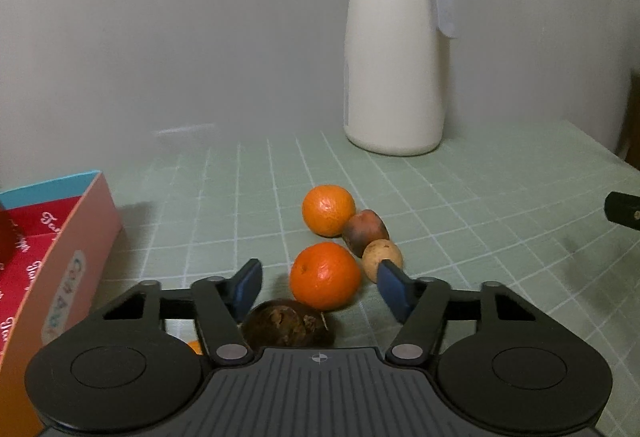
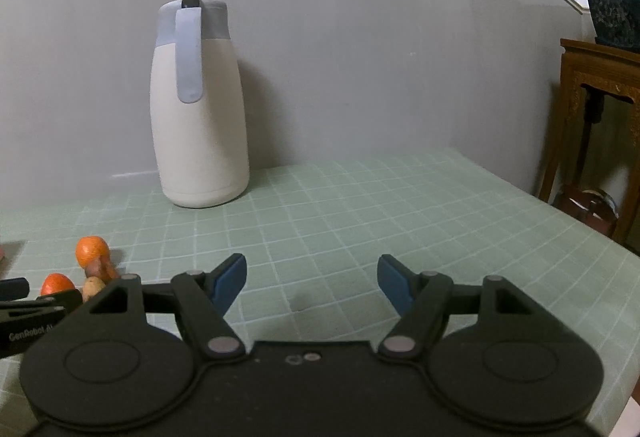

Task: Organize fruits
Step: 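Grasp a mandarin from the fruit pile with the left tool, then carry the mandarin over the red box and open the left tool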

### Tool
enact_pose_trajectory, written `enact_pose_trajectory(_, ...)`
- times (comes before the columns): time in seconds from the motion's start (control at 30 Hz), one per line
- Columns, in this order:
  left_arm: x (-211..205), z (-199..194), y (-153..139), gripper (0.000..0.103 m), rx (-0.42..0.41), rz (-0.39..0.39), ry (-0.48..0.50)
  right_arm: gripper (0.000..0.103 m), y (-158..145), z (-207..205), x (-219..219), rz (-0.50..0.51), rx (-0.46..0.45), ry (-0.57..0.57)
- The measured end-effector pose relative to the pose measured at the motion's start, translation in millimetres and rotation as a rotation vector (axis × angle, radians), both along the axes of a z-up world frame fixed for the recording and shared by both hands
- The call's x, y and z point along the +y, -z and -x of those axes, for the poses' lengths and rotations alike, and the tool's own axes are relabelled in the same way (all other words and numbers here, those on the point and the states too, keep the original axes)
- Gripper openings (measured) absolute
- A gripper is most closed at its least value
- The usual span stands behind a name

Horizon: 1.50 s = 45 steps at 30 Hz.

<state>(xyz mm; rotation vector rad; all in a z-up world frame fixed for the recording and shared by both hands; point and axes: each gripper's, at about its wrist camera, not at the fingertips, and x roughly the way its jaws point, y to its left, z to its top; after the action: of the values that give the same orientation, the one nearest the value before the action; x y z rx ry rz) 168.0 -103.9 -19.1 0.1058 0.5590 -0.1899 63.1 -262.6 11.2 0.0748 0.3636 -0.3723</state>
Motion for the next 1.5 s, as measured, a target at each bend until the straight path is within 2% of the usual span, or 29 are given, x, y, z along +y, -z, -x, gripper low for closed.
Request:
enact_pose_trajectory(0.17, 0, -8, 2, 0.04, 0.018, 0.027, 0.003, 0.074, 2, -6, -3, -0.009, 0.007, 0.009)
enact_pose_trajectory(0.47, 10, 7, -9, 0.039, -0.014, 0.045, 0.005, 0.074, 3, -10, -2, -0.017, 0.01, 0.013)
enact_pose_trajectory(0.8, 48, 39, -36, 0.039, -0.071, 0.061, -0.042, 0.074, -4, -11, 20, -0.035, -0.004, -0.039)
enact_pose_trajectory(1.13, 118, 59, -52, 0.039, -0.12, 0.049, -0.158, 0.074, -14, -13, 57, -0.039, -0.022, -0.108)
enact_pose_trajectory(1.5, 198, 62, -43, 0.039, -0.089, 0.053, -0.325, 0.074, -13, -14, 90, -0.018, -0.014, -0.165)
